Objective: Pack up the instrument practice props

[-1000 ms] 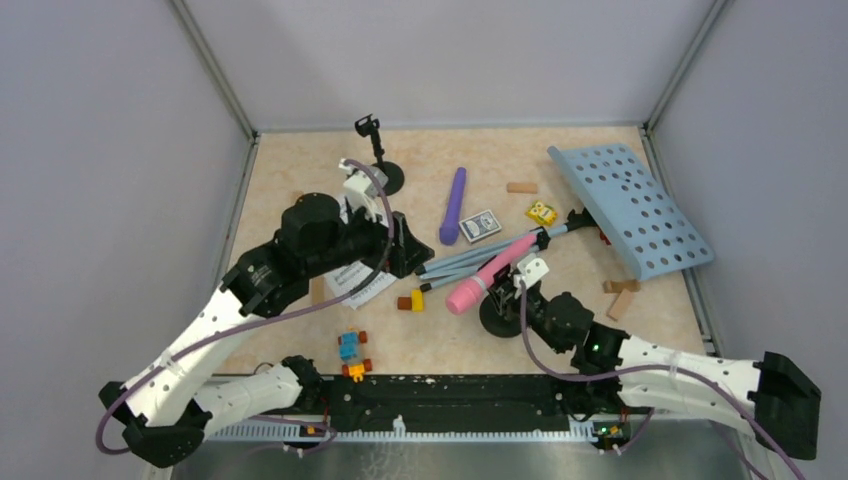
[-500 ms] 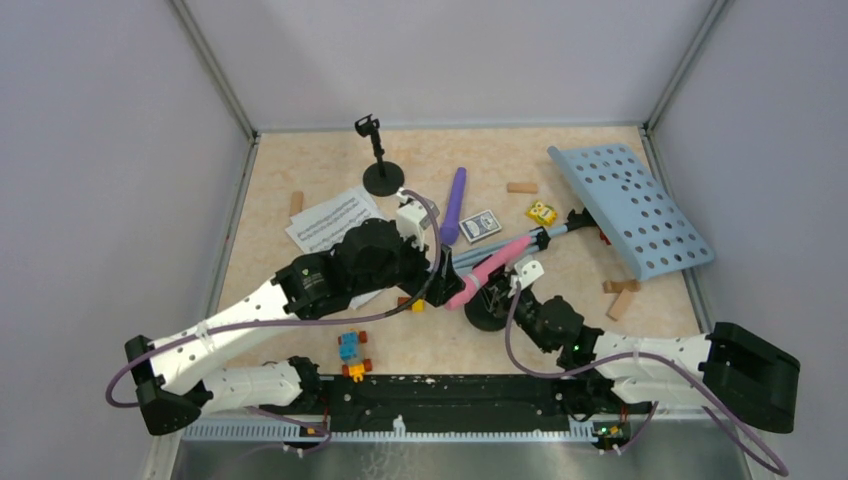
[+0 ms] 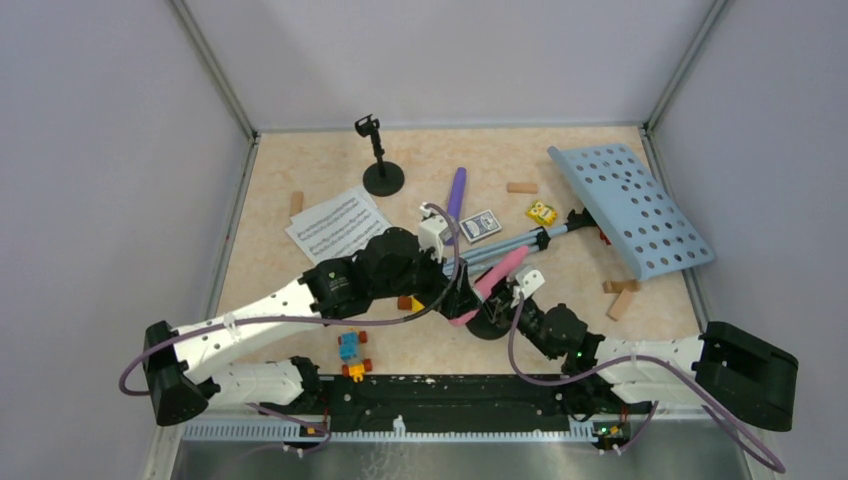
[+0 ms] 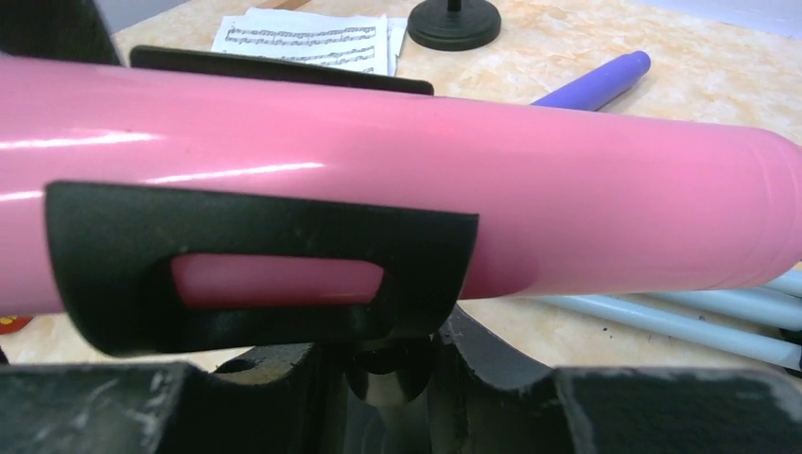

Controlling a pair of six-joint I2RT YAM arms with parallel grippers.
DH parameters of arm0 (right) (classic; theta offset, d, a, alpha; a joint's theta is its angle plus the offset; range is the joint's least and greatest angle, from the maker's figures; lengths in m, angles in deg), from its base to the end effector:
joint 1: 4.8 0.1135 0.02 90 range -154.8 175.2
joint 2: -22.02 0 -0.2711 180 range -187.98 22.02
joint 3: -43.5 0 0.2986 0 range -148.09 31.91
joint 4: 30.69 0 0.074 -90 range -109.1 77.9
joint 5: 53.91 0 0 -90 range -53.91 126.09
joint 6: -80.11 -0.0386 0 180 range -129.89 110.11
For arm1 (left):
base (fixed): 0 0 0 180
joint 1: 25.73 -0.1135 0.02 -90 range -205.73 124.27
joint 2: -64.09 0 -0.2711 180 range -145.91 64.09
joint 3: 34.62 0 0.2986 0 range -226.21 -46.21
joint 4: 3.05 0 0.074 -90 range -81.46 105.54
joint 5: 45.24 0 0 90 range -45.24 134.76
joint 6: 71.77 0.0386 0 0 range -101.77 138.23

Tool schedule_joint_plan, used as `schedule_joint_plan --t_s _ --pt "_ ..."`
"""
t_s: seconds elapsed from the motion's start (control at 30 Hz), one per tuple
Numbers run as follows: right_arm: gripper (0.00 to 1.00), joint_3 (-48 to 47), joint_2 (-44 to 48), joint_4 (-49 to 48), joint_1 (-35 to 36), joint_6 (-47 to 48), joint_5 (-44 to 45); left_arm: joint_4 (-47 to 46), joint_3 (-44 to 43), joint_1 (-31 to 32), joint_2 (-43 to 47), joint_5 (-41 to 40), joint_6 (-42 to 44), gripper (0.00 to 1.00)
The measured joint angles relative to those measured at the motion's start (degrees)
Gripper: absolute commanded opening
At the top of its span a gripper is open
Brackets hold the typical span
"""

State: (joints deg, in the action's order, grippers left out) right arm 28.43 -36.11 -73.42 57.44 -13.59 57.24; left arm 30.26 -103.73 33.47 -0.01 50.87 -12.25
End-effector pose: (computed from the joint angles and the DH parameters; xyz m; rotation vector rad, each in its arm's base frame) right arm 0.1078 0.1749 0.1392 -0.5174 1.5238 0.6083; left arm 0.1491 -0.2581 0.3302 0.6251 2.1536 -1.0288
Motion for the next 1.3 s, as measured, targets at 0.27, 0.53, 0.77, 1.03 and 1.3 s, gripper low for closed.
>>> schedule_joint_plan --t_s 0.27,0.53,0.77,1.03,1.3 --pt "0.00 0.13 0.00 -0.37 0.00 -0.13 0.15 -0.46 0.33 1.70 -2.38 5.70 0.09 0.90" --pt "0.00 0.13 1.25 1.31 0.00 0.20 -1.79 -0.72 0.17 1.86 -5.53 6.56 0.98 0.88" --pt "0.00 0.11 2.49 3.06 0.00 0.98 -2.73 -0.61 -2.62 1.97 -8.50 6.05 3.08 0.86" --pt "0.00 0.11 3.48 4.35 0.00 1.20 -3.45 0.07 -6.08 1.97 -10.19 4.11 5.64 0.55" --pt "0.00 0.13 6.29 7.78 0.02 1.62 -1.55 0.48 -6.43 1.79 -10.21 3.06 5.97 0.16"
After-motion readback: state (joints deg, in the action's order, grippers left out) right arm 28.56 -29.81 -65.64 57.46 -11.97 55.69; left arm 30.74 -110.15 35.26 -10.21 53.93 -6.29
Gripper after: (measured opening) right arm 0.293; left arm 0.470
